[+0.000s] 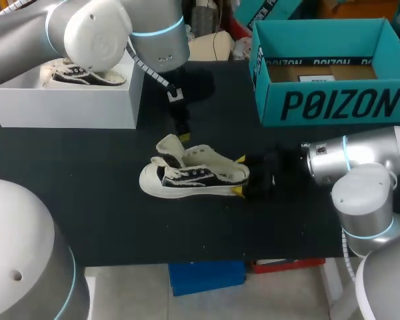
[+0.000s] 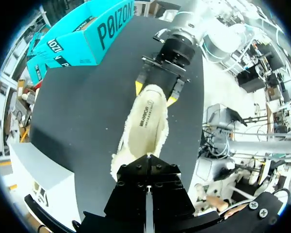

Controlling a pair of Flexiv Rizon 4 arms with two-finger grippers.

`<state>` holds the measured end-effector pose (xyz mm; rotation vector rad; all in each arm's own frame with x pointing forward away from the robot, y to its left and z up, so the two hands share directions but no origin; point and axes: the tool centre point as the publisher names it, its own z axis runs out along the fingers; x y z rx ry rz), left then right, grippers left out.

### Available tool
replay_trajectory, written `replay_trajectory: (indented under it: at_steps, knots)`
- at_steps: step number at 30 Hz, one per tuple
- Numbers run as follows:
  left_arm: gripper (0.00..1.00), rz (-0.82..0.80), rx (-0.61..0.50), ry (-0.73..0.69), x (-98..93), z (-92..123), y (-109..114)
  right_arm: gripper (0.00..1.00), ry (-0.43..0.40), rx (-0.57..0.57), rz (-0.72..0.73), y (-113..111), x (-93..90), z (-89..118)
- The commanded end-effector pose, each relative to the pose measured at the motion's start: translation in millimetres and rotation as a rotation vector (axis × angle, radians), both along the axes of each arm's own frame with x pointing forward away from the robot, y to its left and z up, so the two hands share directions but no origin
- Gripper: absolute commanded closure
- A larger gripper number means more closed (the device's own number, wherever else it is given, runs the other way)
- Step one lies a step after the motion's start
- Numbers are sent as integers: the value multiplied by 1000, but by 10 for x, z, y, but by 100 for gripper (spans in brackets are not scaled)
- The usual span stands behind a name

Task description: Take the shoe out of the shoebox, open the shoe tongue, remove and reinsert the insole, then place the shoe into the shoebox

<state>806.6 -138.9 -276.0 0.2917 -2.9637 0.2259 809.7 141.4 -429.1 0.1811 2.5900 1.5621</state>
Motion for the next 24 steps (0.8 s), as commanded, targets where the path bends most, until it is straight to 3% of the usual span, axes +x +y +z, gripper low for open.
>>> replay_trajectory:
  at_steps: [1,11,24]
  knots:
    - [100,-72,45,0,43,-24,-92,100,0,-1,-2,7,-14,-45]
    - [100,-152,-5,36,116,-151,-187,100,0,-1,-2,7,-14,-45]
    - [100,-95,23,6,167,-217,-227,100,0,-1,-2,7,-14,-45]
